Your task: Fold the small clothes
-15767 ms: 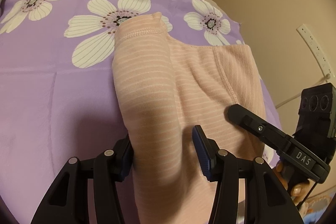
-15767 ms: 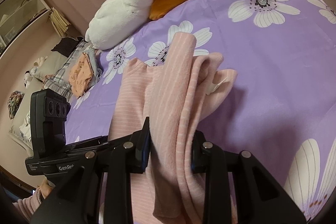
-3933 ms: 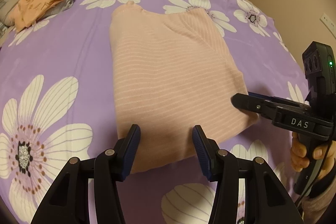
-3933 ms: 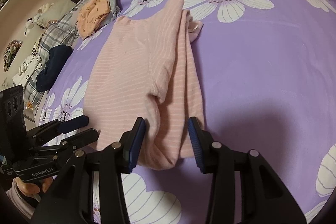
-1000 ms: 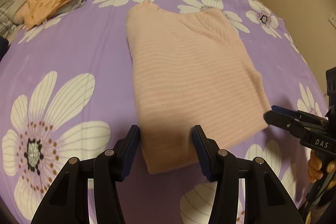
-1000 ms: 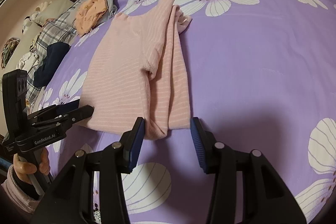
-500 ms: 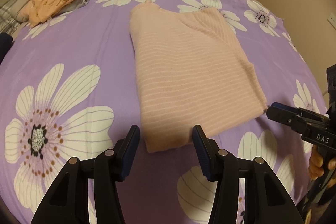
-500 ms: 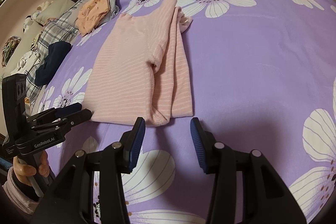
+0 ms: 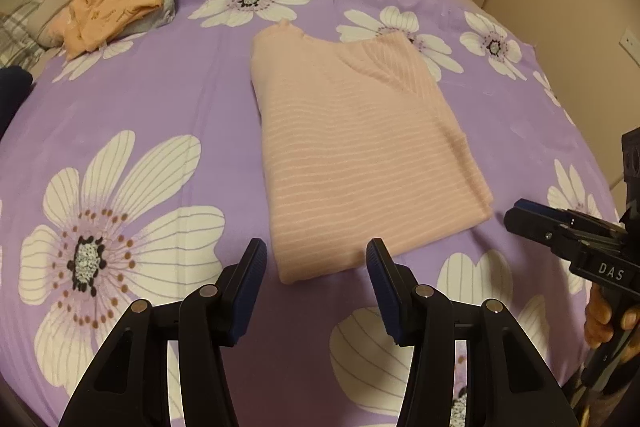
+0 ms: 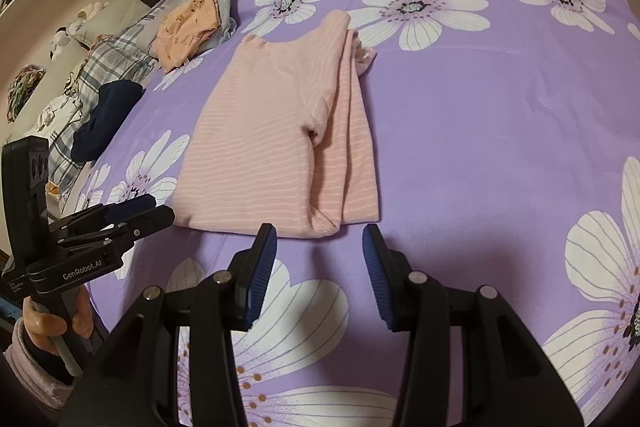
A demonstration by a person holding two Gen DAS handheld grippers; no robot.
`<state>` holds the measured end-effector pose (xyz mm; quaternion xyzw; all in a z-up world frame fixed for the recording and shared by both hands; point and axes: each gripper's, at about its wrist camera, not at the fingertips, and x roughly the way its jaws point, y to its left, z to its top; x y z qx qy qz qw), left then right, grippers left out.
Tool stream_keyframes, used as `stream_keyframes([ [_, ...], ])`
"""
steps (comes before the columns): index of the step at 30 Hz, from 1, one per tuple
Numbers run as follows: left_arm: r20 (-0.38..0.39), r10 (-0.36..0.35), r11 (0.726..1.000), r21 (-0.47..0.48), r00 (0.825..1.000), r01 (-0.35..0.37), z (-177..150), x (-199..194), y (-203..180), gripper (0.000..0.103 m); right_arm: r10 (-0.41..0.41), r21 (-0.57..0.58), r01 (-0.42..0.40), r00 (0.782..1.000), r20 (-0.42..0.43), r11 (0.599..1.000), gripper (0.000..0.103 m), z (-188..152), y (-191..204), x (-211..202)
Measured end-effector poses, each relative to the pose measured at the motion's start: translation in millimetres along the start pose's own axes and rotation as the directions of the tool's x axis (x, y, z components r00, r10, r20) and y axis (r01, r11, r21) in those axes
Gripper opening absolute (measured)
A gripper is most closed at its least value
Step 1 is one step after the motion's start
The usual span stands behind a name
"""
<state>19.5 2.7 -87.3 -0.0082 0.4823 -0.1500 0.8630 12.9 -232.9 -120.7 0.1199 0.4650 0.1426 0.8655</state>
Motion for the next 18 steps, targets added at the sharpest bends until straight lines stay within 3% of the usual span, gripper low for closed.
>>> stream_keyframes([
  [18,0.075,0.034,0.999,0.012,0.997,-0.035,6,-35,-16,0.051,-0.032,-0.050,0.034,0.999,0.044,0.998,0.048,2,22,-25],
])
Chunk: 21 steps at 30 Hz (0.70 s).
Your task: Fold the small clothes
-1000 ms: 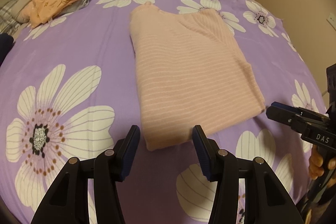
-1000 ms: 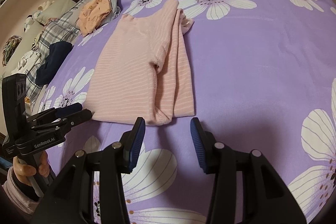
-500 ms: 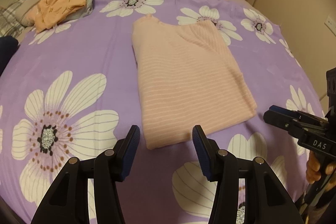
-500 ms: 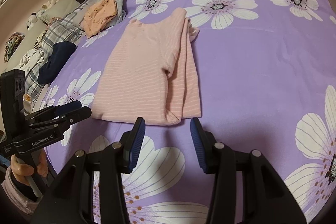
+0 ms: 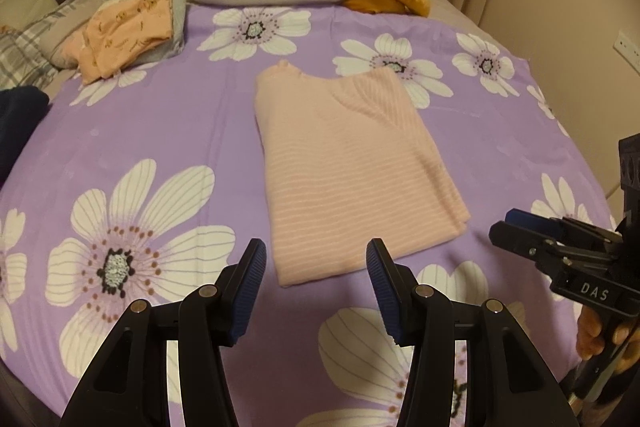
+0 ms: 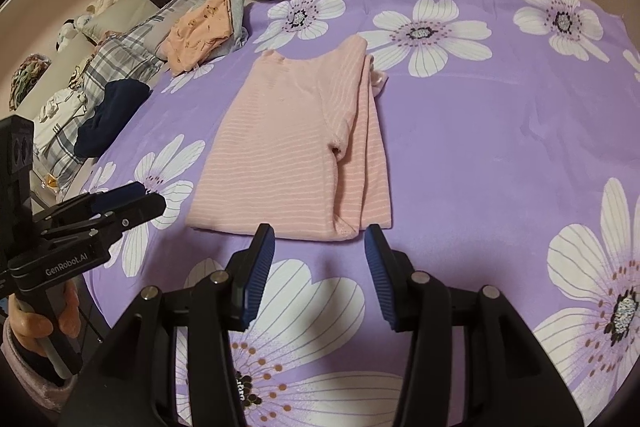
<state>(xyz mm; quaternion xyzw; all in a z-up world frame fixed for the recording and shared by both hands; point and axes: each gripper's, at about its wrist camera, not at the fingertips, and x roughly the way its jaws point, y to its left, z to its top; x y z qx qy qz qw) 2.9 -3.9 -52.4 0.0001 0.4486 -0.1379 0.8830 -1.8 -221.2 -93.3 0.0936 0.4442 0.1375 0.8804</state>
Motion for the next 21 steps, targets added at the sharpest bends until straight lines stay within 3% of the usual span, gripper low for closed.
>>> stream_keyframes([
  [4,0.011,0.000,1.000,-0.010,1.000,0.000,0,-9,0,0.051,-0.023,-0.021,0.023,1.000,0.010,1.000,0.051,0,7,-8],
  [5,0.013,0.003,1.000,-0.011,1.000,-0.003,0,-11,0,0.055,-0.026,-0.027,0.026,1.000,0.014,0.999,0.052,0,9,-10],
  [6,0.015,0.006,1.000,-0.011,1.000,-0.006,0,-13,0,0.066,-0.025,-0.033,0.026,1.000,0.019,0.999,0.052,0,11,-13],
  [8,0.026,0.007,1.000,-0.015,1.000,-0.007,-2,-17,0,0.071,-0.025,-0.042,0.026,0.999,0.026,0.999,0.054,0,14,-17],
  [21,0.054,0.022,0.998,-0.061,0.998,-0.019,-3,-40,6,0.071,-0.044,-0.064,0.048,0.997,0.065,0.997,0.068,-1,29,-38],
])
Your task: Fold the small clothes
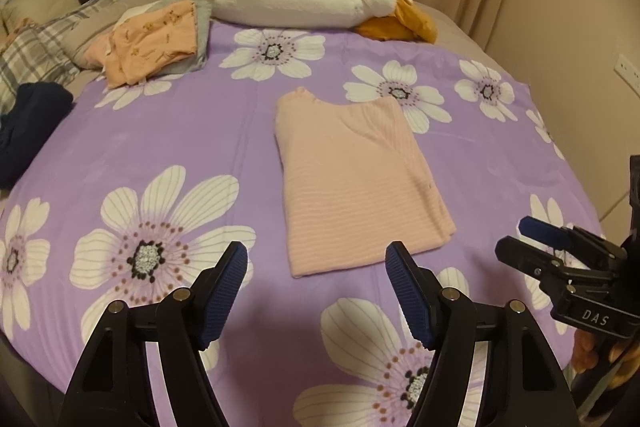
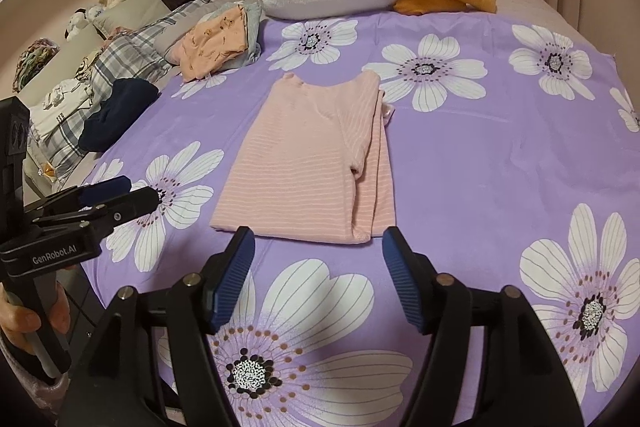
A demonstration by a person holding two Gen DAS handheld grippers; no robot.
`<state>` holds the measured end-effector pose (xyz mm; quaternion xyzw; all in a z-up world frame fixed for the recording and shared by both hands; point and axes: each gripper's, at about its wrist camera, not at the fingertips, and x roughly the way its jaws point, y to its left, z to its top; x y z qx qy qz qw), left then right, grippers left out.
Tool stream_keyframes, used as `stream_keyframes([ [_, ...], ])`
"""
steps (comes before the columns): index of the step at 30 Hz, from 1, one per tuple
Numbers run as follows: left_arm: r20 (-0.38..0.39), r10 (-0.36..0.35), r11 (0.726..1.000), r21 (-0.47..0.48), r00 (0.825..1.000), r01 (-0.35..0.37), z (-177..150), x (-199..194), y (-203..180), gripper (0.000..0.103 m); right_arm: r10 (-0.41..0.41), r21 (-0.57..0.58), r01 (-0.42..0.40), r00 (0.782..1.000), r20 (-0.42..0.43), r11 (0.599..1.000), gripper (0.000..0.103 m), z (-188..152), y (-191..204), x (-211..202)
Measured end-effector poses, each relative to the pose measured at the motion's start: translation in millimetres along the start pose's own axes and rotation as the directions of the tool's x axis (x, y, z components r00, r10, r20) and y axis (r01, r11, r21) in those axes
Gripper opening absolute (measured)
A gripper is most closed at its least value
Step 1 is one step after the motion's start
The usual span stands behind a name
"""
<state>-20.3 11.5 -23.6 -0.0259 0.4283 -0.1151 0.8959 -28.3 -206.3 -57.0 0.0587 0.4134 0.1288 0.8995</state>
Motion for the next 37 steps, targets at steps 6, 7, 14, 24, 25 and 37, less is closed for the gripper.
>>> stream_keyframes([
  [6,0.001,0.011,0.999,-0.030,1.000,-0.011,0,-5,7,0.071,-0.007,-0.001,0.007,1.000,0.010,1.000,0.075,0,2,-6],
  [7,0.001,0.011,0.999,-0.036,1.000,-0.011,0,-5,8,0.071,-0.008,-0.001,0.008,1.000,0.012,1.000,0.077,0,3,-6],
  [14,0.008,0.044,0.998,-0.047,0.999,-0.044,1,-10,12,0.071,-0.012,-0.001,0.012,1.000,0.022,1.000,0.081,1,5,-10],
  [24,0.035,0.049,0.998,-0.042,0.998,-0.048,2,-17,11,0.071,0.001,-0.020,-0.001,1.000,0.027,1.000,0.081,1,13,-14],
  [25,0.037,0.051,0.998,-0.042,0.998,-0.049,2,-18,11,0.071,0.003,-0.022,-0.002,1.000,0.030,1.000,0.081,2,14,-14],
  [37,0.061,0.067,0.997,-0.030,0.996,-0.065,2,-23,9,0.071,0.004,-0.022,-0.003,0.999,0.038,1.000,0.083,4,19,-19],
])
